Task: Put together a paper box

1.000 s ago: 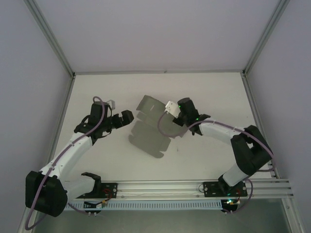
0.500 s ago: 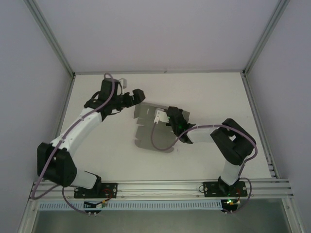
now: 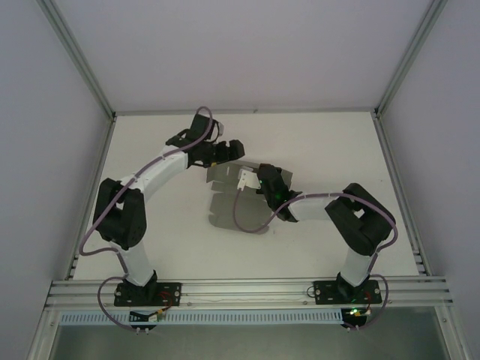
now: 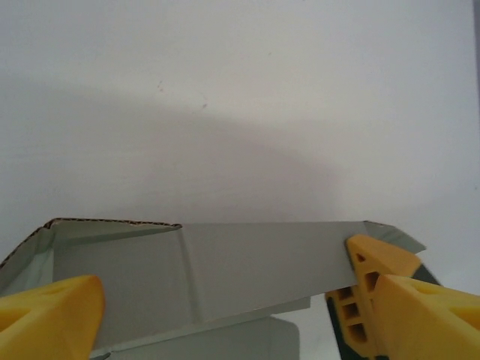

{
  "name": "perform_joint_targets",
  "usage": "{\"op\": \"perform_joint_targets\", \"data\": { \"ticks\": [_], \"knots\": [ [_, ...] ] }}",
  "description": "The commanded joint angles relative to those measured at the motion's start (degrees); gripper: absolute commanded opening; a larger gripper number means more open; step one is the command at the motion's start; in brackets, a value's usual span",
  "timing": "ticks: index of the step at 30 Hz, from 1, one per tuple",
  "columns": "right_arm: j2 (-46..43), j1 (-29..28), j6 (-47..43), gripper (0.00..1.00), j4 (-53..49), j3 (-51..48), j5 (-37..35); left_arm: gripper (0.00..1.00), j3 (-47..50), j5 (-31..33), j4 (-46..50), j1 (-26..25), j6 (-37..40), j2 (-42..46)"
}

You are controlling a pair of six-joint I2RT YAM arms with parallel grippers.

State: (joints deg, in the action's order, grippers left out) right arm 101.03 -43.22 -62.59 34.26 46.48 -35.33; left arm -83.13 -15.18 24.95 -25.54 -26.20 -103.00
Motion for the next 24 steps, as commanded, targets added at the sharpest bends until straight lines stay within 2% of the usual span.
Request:
{"op": "perform_joint_targets", "data": {
  "ticks": [1,4,8,12,14,16,20,22,24],
  "knots": [
    [-1.8,-0.5,2.9,0.04,-0.9,-0.8,1.1,0.85,0.3,-1.5,0.2,-1.1,0.4,0.2],
    [-2.1,-0.5,4.4,0.04,-1.5,-0.8,1.6,0.72,1.5,-3.8,-1.9,-1.4,-0.9,0.2],
    [-3.0,-0.5,6.0,0.04,-2.1,-1.0,2.6,0.63,2.6,-5.4,-4.4,-1.4,-3.2,-0.7],
    [-4.5,-0.5,8.6,0.03,-3.5,-1.3,4.9,0.59,4.0,-6.6,-7.3,-1.6,-5.2,-1.2],
    [-5.2,-0.5,10.0,0.04,-5.3,-1.6,6.7,0.48,5.5,-7.4,-11.2,-1.6,-7.2,-0.9],
    [-5.5,-0.5,11.1,0.04,-6.5,-1.6,7.7,0.44,7.2,-8.5,-15.4,-1.7,-9.5,-0.5],
    [-5.5,-0.4,11.4,0.04,-6.8,-2.1,7.9,0.28,10.8,-9.7,-23.5,-1.7,-15.1,0.5],
    [-5.5,-0.5,11.3,0.04,-6.6,-2.2,7.6,0.24,11.4,-10.2,-25.2,-1.8,-16.1,0.7],
    [-5.7,-0.5,11.5,0.04,-6.4,-2.4,7.7,0.15,12.0,-10.3,-26.4,-1.8,-17.0,0.8]
  ]
}}
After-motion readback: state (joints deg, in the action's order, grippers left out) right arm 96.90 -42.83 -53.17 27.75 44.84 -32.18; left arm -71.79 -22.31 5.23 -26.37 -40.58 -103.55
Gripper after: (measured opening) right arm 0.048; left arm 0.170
